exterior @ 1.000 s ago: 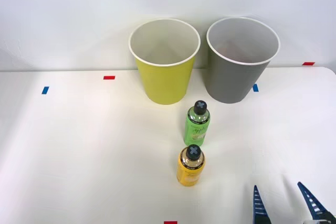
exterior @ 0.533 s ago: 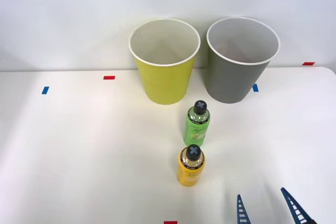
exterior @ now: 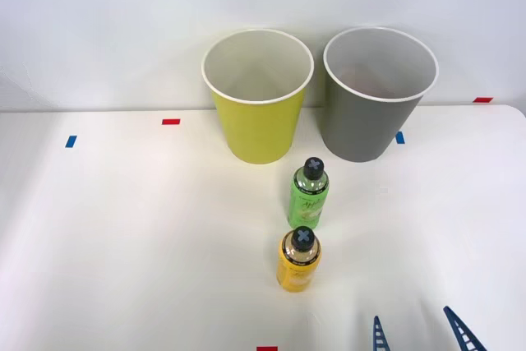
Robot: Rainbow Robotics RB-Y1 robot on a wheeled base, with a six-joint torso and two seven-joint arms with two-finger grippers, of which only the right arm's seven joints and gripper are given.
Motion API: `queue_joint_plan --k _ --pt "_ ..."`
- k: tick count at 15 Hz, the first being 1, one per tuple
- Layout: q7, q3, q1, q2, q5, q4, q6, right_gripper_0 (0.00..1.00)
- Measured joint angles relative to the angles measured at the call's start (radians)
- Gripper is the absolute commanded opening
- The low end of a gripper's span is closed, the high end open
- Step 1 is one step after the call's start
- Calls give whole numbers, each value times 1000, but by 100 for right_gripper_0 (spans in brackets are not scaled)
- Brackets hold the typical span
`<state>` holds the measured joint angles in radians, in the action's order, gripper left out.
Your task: Put cans in the gray bin, plastic bottles in the light green bin
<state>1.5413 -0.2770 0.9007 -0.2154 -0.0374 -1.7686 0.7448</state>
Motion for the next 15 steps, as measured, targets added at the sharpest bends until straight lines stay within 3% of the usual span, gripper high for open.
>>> queue_joint_plan --k 15 --pt "0 1 4 1 4 0 0 100"
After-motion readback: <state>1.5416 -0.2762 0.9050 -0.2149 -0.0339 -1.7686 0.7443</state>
